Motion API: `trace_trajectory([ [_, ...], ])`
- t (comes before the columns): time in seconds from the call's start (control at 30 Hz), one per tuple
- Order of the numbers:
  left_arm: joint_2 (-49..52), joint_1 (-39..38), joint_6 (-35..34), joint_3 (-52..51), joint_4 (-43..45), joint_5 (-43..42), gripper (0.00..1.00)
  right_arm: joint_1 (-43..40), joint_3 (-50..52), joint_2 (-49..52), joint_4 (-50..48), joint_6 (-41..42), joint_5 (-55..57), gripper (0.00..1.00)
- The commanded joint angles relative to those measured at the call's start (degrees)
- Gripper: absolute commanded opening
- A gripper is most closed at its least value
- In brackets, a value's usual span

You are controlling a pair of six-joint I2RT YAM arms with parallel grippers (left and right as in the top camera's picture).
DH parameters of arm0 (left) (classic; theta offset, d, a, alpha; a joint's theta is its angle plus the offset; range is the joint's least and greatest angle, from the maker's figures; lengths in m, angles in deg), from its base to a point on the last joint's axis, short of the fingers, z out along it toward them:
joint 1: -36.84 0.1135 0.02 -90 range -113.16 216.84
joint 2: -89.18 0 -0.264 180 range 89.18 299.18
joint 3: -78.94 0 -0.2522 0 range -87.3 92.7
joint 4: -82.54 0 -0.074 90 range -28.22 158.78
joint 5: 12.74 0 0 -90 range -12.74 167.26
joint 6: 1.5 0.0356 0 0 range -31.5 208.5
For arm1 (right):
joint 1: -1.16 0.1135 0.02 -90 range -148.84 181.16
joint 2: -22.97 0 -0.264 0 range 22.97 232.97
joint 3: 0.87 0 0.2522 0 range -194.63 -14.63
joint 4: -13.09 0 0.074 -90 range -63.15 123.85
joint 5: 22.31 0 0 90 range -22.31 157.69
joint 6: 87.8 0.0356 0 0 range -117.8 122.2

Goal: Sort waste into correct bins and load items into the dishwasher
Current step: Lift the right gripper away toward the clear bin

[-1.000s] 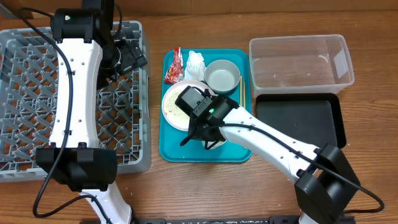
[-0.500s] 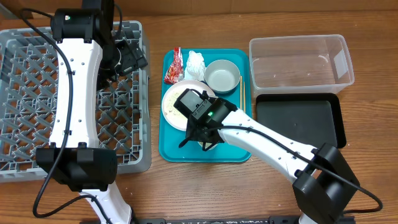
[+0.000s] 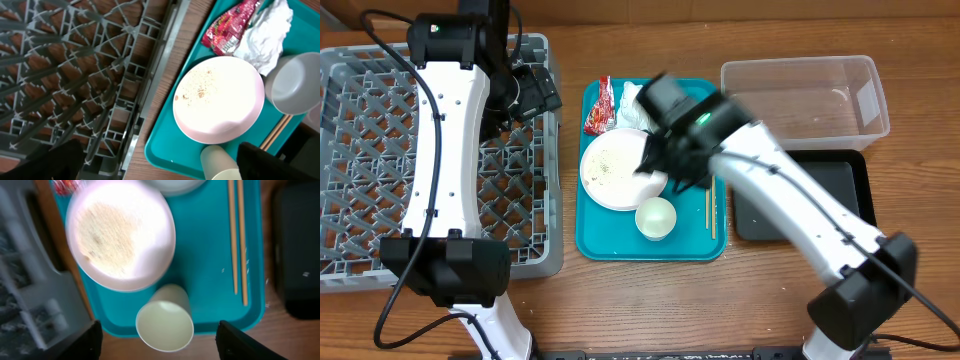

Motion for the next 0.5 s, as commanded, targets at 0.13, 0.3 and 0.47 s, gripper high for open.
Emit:
trace_trajectory([
  [0.13,0.9,-4.0,12.7,-4.8,-0.9,-12.8,0.81,-13.8,-12.0,-0.3,3.6,-8.1,1.2,1.0],
  [0.3,0.9,-10.7,16.4,-10.1,-1.5,-15.1,0.72,-22.6,-11.9,-0.3,3.6,-8.0,4.1,1.0],
  [0.47,0.9,-20.1,16.5,-15.4,1.9,-14.7,0.68,-29.0,-11.9,-0.3,3.6,-8.0,4.1,1.0],
])
